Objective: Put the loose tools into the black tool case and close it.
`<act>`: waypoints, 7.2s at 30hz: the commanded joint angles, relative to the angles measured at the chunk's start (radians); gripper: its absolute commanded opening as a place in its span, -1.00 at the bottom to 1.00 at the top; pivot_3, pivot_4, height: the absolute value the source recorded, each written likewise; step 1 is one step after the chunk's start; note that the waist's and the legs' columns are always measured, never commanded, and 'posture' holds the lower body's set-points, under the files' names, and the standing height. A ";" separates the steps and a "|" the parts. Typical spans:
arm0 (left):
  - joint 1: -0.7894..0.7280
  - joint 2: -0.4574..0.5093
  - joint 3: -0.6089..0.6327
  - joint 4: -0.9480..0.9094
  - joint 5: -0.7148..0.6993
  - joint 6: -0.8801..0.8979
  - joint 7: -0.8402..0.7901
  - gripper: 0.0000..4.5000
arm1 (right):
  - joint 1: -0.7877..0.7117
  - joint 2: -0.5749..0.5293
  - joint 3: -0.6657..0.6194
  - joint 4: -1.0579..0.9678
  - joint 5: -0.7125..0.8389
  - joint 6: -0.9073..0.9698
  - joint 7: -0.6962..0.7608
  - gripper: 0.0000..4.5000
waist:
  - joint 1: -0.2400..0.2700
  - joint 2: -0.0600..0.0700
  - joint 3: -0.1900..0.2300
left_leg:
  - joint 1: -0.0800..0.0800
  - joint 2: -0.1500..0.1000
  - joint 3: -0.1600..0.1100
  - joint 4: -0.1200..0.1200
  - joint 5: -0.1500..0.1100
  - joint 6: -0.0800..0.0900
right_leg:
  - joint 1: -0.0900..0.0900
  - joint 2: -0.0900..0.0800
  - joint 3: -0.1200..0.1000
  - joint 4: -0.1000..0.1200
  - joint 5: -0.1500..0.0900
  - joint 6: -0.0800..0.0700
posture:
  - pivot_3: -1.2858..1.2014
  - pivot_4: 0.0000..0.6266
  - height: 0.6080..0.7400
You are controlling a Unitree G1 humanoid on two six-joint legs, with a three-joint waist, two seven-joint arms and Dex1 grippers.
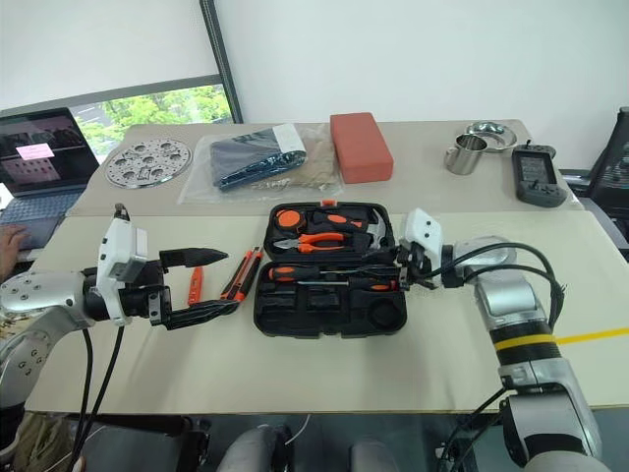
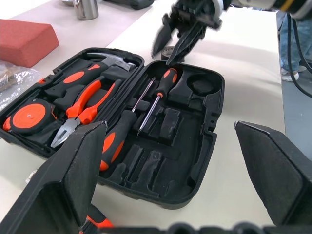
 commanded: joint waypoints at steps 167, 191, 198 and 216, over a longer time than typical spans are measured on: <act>0.053 -0.619 -0.002 0.138 0.436 0.350 1.019 -0.68 | 0.151 -0.082 -0.068 -0.586 0.217 0.241 -0.168 1.00 | 0.016 -0.010 -0.007 | 0.000 -0.001 -0.002 -0.002 -0.002 -0.002 | 0.000 -0.002 -0.001 -0.003 0.000 -0.001 | 0.03 -0.52 1.00; -0.262 -0.162 -0.291 0.426 0.424 -0.463 -0.037 -0.78 | 0.294 -0.111 -0.216 -0.569 0.288 0.240 -0.155 1.00 | 0.022 -0.010 -0.007 | -0.003 0.000 0.001 -0.004 -0.003 -0.001 | -0.002 -0.001 -0.002 -0.005 0.001 -0.002 | 0.03 -0.52 1.00; -0.448 -0.218 -0.447 0.633 0.519 -0.566 -0.184 -0.78 | 0.406 -0.167 -0.284 -0.599 0.302 0.232 -0.147 1.00 | 0.025 -0.009 -0.006 | -0.003 0.000 0.001 -0.002 -0.003 0.000 | -0.002 0.000 -0.001 -0.005 0.000 -0.002 | 0.03 -0.52 1.00; -0.462 -0.264 -0.529 0.679 0.614 -0.523 -0.222 -0.78 | 0.516 -0.208 -0.316 -0.646 0.281 0.202 -0.166 1.00 | 0.018 -0.008 -0.006 | -0.003 0.000 0.000 0.001 -0.003 0.001 | -0.002 0.003 0.001 -0.003 0.000 -0.001 | 0.03 -0.52 1.00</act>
